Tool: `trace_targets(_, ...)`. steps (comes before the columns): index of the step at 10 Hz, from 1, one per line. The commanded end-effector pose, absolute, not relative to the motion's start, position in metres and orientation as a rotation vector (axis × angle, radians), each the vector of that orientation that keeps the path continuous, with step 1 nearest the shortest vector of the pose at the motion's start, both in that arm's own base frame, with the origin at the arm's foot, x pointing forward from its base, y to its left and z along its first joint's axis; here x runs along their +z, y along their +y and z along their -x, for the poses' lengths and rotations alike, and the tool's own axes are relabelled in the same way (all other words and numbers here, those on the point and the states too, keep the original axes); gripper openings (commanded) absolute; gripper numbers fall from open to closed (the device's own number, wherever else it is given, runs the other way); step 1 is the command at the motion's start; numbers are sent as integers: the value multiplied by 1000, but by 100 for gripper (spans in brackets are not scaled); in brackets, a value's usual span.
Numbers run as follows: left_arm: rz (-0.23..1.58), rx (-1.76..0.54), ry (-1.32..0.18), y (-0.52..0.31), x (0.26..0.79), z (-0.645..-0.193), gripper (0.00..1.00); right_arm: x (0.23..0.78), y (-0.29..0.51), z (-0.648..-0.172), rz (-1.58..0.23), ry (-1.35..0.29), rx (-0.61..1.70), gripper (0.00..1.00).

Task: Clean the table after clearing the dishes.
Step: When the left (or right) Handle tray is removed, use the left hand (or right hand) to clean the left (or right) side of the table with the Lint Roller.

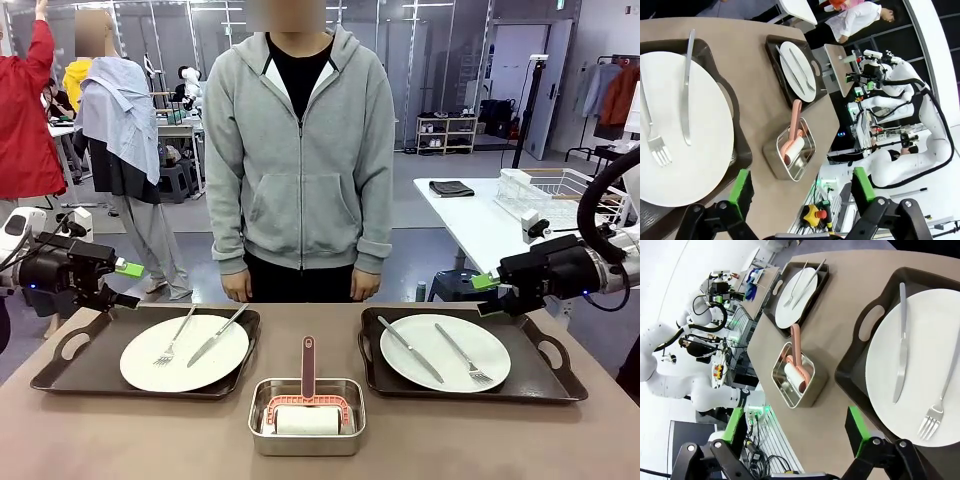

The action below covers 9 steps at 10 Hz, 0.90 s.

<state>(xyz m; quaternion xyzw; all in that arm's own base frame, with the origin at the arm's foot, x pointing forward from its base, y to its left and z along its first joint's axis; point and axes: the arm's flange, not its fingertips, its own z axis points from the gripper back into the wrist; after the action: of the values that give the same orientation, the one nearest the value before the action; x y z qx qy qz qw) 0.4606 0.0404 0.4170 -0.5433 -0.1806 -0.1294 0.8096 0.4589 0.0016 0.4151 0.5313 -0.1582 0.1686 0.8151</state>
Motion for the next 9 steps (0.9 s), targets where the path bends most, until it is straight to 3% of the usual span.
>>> trace_targets(1,1144,-282,-386,42,421,-459,100,420,4,-452,-1128,-344,371,100)
trace_targets(3,1158,-279,-386,40,418,-461,100,416,2,-458,-1131,-339,362,100)
trace_targets(4,1221,-254,-335,71,414,-469,100,413,-41,-459,-1196,-362,273,100)
trace_targets(5,1388,-220,-145,113,406,-469,100,401,-91,-453,-1274,-406,148,100)
trace_targets(7,1491,-143,-224,211,397,-455,100,385,-184,-418,-1364,-532,-15,100)
trace_targets(8,1520,-119,-246,255,399,-439,100,377,-209,-406,-1323,-579,-100,100)
trace_targets(9,1563,-39,-353,298,398,-425,100,374,-225,-396,-1354,-615,-154,100)
